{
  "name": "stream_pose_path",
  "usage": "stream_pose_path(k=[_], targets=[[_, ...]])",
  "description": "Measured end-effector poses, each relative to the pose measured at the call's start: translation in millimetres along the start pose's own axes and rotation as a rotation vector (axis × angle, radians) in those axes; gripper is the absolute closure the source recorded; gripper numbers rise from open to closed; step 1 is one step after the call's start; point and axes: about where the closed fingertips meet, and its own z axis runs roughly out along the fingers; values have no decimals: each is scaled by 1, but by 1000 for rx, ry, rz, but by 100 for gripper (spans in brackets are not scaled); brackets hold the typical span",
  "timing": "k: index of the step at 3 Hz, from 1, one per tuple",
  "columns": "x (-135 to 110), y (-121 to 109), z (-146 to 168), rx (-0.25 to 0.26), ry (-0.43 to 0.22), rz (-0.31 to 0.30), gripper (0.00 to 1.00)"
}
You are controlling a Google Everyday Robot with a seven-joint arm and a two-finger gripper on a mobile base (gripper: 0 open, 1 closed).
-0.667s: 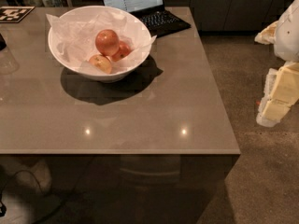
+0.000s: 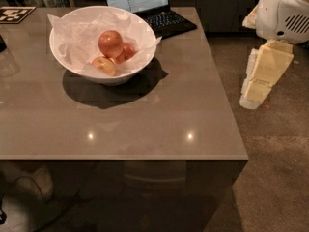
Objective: Pick apple from white bowl
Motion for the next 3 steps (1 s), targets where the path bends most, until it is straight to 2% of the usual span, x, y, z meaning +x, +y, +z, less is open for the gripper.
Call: stream_pose_path(k=[1,2,3], targets=[[-2,-2,0,7,-8,3,0],[-31,-10,4,33,-74,50,0],[-108,-25,-16,32,-173,80,0]])
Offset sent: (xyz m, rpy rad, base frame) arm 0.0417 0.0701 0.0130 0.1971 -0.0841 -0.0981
